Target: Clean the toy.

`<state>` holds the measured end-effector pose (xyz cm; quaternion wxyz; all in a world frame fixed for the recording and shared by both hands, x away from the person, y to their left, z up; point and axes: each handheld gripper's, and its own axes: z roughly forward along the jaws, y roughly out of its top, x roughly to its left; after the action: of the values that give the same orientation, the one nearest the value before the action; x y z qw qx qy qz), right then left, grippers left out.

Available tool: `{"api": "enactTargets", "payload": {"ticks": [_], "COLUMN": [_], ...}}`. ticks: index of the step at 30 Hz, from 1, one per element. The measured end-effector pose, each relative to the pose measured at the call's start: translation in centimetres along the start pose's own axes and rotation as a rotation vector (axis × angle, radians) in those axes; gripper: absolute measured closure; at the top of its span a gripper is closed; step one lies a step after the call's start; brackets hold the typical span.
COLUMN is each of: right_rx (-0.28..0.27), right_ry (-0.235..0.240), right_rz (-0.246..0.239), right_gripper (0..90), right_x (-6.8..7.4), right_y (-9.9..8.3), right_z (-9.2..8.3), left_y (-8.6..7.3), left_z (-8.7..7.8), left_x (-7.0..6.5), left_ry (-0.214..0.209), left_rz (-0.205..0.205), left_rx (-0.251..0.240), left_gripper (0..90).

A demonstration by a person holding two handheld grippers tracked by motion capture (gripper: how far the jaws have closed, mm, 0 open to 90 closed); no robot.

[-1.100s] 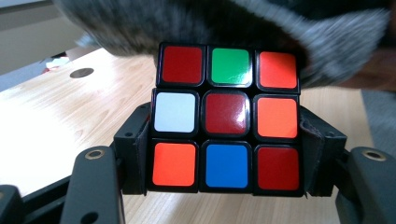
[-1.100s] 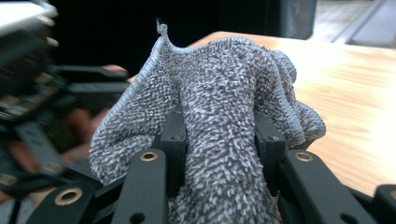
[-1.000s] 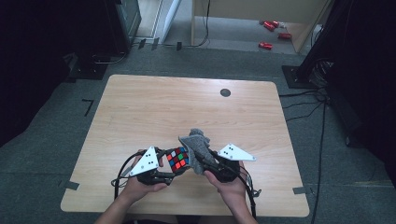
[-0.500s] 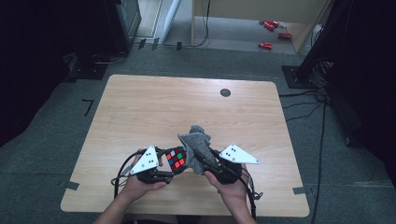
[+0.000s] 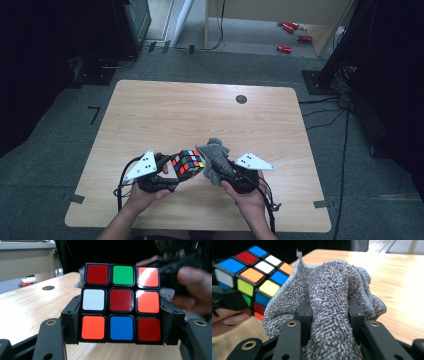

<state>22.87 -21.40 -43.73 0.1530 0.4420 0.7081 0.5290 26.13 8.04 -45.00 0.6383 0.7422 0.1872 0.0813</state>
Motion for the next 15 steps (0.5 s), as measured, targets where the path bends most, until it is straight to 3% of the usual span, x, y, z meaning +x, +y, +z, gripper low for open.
{"api": "enactTargets", "payload": {"ticks": [4, 7, 10, 13, 15], "right_rx": [-0.034, -0.03, -0.022, 0.007, 0.06], "right_ry": [0.044, 0.082, 0.133, 0.169, 0.206], "right_rz": [-0.011, -0.029, -0.012, -0.012, -0.024], "right_gripper": [64.9, 64.9, 65.1, 65.4, 65.6], "right_x": [0.7, 1.4, 1.6, 2.0, 2.4], "right_y": [0.2, 0.0, -0.4, -1.0, -1.5], "right_z": [-0.2, 0.2, 0.6, 1.2, 2.0], "left_y": [0.0, 0.1, 0.1, 0.0, 0.1], "left_z": [-0.1, 0.1, 0.1, 0.1, 0.0], "left_x": [0.3, 0.0, -0.1, 0.1, 0.2], "left_ry": [-0.022, -0.044, -0.057, -0.068, -0.072], "left_rz": [-0.034, -0.04, -0.056, -0.077, -0.089], "left_rx": [-0.02, -0.031, -0.041, -0.054, -0.068], "left_gripper": [34.4, 34.4, 34.3, 34.3, 34.3]}}
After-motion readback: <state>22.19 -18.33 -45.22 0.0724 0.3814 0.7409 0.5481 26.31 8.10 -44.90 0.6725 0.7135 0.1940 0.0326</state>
